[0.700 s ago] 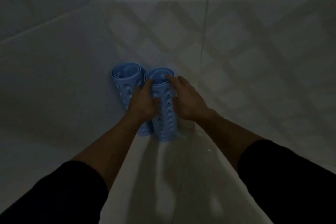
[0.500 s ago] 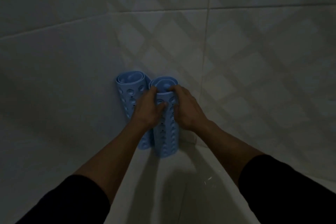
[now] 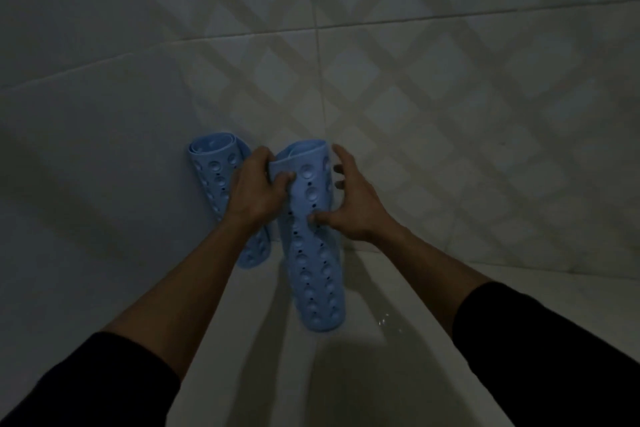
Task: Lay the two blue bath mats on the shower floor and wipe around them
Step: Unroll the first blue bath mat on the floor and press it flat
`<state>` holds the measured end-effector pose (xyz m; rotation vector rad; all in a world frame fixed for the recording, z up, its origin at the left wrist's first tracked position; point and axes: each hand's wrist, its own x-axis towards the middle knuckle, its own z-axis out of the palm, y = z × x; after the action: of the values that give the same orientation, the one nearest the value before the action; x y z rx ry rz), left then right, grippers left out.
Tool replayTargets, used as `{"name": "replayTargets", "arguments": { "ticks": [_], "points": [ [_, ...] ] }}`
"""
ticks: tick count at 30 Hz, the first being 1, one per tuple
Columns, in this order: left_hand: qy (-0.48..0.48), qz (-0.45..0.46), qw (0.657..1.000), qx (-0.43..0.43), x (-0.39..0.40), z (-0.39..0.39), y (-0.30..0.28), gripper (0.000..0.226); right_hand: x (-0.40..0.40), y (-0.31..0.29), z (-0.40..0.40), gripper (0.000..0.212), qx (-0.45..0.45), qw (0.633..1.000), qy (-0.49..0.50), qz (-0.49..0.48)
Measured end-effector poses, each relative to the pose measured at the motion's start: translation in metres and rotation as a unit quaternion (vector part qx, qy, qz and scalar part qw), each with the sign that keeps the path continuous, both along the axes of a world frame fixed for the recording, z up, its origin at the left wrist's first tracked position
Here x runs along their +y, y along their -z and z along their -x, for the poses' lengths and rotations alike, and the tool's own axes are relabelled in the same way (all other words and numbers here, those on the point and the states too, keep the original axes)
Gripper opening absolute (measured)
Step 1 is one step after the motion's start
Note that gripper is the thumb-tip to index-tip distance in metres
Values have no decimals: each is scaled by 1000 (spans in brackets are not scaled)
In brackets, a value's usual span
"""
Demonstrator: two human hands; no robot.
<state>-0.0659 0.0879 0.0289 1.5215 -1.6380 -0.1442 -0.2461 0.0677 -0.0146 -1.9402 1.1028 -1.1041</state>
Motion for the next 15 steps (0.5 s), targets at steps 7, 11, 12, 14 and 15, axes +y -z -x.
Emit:
{"name": "replayTargets", "arguments": {
  "ticks": [7,11,12,14,15],
  "points": [
    [157,-31,975,153,20,45,-30,29,57,26,80,134,-83,968,15,-236],
    [216,-73,946,230,20,83,-34,24,67,39,116,117,-140,965,52,-214],
    [221,-84,938,252,19,94,-33,23,67,43,123,114,-140,968,55,-202],
    [237,-108,922,288,14,117,-27,21,67,48,137,121,-151,967,77,-188],
    [247,-116,913,302,10,128,-23,22,68,50,146,122,-156,965,96,-185]
  ]
}}
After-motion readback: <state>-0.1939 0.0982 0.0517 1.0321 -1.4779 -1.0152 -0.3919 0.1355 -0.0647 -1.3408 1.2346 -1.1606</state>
